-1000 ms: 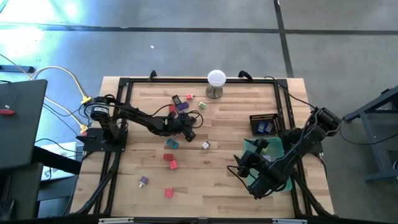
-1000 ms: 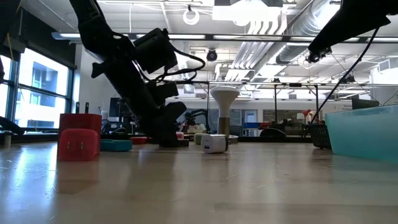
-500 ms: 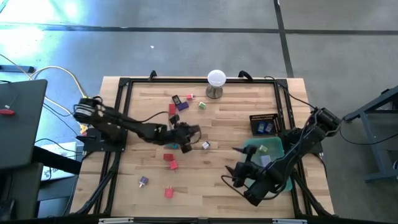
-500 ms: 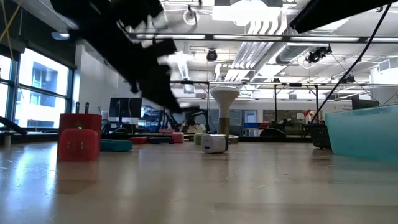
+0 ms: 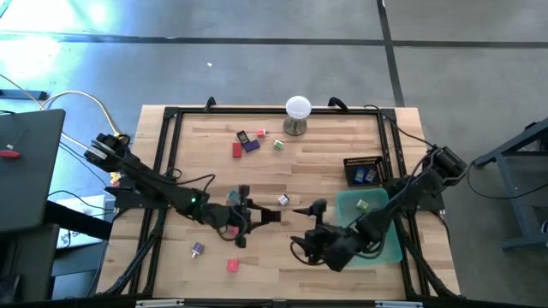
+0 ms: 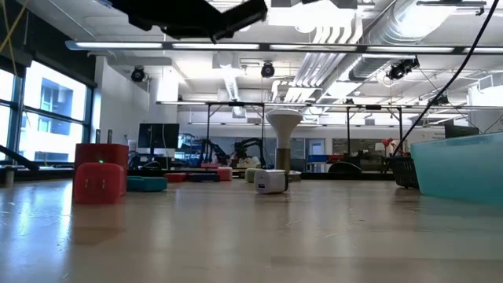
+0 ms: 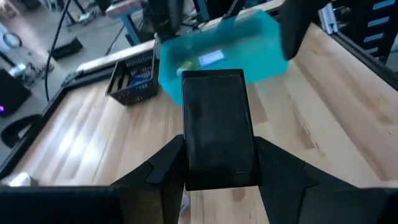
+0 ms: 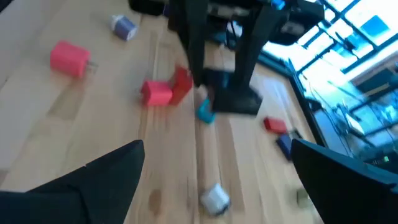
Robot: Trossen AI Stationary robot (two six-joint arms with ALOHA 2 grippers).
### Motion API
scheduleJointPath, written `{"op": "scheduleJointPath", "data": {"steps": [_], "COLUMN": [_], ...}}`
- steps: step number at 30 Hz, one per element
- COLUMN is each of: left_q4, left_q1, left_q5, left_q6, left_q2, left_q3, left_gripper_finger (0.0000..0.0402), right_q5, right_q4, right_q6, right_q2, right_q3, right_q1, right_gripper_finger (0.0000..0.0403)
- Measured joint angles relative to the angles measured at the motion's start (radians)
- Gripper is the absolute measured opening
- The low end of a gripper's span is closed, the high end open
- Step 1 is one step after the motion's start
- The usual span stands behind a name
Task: Pick & Place Office items
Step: Put the black charger adapter into the green bin
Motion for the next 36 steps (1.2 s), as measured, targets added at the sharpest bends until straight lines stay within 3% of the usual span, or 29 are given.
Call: {"op": "scheduleJointPath", "data": {"steps": [5,11,24,30,36], "left_q4": [0.021,0.021,0.022,0.022,0.022], "left_q1": [-0.008,-0.003,0.009,0.02,0.02], "left_q5": [-0.003,-0.08,0.033,0.032,0.033], "left_q6": [0.052,0.099,0.024,0.012,0.015], "left_q2": [0.0,-0.001,-0.003,-0.003,-0.003], "left_q3": [0.0,0.0,0.0,0.0,0.0], "left_gripper_finger": [0.0154,0.0154,0.0154,0.0154,0.0154], "right_q5": [-0.055,-0.105,-0.276,-0.329,-0.361], "right_q4": [0.139,0.24,0.212,0.22,0.231], "right_q6": [-0.133,-0.232,-0.115,-0.111,-0.121], "right_q2": [0.0,0.0,0.0,0.019,0.048], "right_q3": [0.0,0.0,0.0,0.0,0.001], "right_q1": [-0.057,-0.116,-0.165,-0.178,-0.199], "right_gripper_finger": [0.0393,0.0393,0.0393,0.0391,0.0352]}}
